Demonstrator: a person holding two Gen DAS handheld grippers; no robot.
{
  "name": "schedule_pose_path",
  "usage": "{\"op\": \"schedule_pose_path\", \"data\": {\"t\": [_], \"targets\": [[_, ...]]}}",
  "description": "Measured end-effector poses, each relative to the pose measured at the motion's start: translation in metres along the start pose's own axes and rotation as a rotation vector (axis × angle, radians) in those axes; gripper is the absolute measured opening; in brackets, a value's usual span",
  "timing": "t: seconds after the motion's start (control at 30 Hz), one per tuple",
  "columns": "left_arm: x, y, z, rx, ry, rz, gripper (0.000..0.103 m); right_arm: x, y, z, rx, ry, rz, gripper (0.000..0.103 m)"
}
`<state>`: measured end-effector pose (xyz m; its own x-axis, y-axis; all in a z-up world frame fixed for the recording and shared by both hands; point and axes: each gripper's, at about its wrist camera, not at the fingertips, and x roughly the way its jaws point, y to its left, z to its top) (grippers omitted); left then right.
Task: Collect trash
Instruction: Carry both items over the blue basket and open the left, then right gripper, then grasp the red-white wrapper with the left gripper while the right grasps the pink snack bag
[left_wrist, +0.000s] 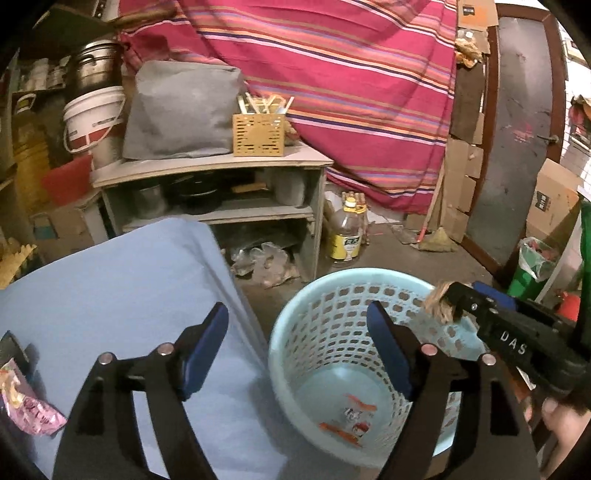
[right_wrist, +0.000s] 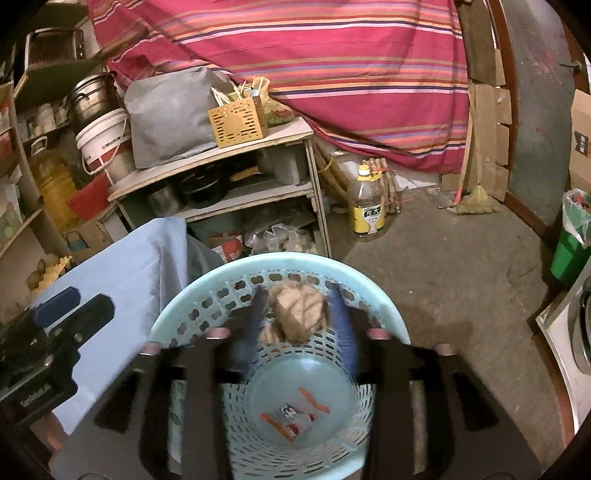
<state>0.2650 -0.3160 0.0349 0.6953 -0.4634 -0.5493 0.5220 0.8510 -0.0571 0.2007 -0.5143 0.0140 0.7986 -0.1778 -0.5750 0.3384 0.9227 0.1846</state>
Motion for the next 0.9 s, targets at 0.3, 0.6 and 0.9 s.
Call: {"op": "schedule_pose_path", "data": {"t": [0.3, 0.6, 0.9], "targets": [[-0.038, 0.049, -0.009, -0.05, -0.035, 0.076, 0.085, -0.005, 0.026, 0.003, 0.0, -0.039, -0.016, 0.093], [-0.107, 0.153, -0.04, -0.115, -0.092, 0.278, 0.093, -0.012, 0.106, -0.006, -0.105, -0.069, 0.028, 0.099], [-0.178, 0.268, -0.086, -0.187, -0.094, 0.52, 0.098, -0.003, 0.2, -0.031, -0.204, -0.048, 0.126, 0.099]]}}
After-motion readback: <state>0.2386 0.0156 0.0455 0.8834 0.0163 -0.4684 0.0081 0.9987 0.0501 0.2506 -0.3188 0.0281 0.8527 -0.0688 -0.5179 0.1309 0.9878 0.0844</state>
